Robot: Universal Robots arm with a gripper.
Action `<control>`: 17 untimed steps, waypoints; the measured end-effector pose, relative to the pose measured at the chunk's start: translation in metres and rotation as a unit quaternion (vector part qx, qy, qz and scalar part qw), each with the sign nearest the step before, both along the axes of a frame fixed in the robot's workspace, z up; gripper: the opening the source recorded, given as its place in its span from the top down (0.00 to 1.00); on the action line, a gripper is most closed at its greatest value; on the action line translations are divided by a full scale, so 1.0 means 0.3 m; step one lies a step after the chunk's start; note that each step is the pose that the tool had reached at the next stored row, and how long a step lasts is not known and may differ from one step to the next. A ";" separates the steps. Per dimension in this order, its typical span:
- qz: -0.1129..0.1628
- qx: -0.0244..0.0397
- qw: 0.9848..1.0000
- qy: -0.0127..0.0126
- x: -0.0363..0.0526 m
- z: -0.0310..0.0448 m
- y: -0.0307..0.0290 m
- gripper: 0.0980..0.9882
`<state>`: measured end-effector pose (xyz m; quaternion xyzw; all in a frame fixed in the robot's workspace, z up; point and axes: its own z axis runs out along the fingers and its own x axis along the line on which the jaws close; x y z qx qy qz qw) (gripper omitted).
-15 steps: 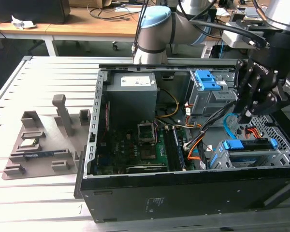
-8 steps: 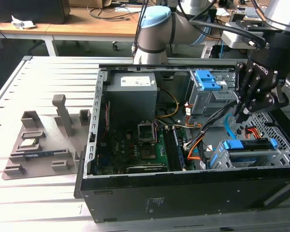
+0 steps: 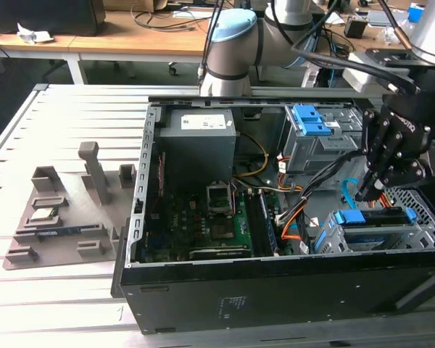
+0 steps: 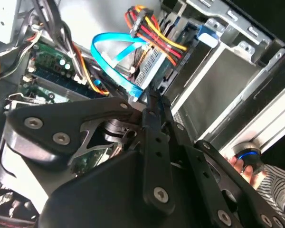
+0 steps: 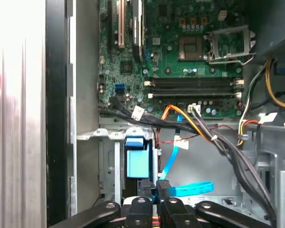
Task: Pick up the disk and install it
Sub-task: 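Insert the second disk wire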
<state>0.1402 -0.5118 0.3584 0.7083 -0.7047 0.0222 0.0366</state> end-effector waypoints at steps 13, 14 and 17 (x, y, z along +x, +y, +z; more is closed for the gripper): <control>0.000 -0.002 1.000 0.000 0.060 -0.052 -0.020 0.93; 0.000 -0.002 1.000 0.000 0.061 -0.054 -0.022 0.93; 0.000 -0.002 1.000 0.000 0.062 -0.061 -0.028 0.93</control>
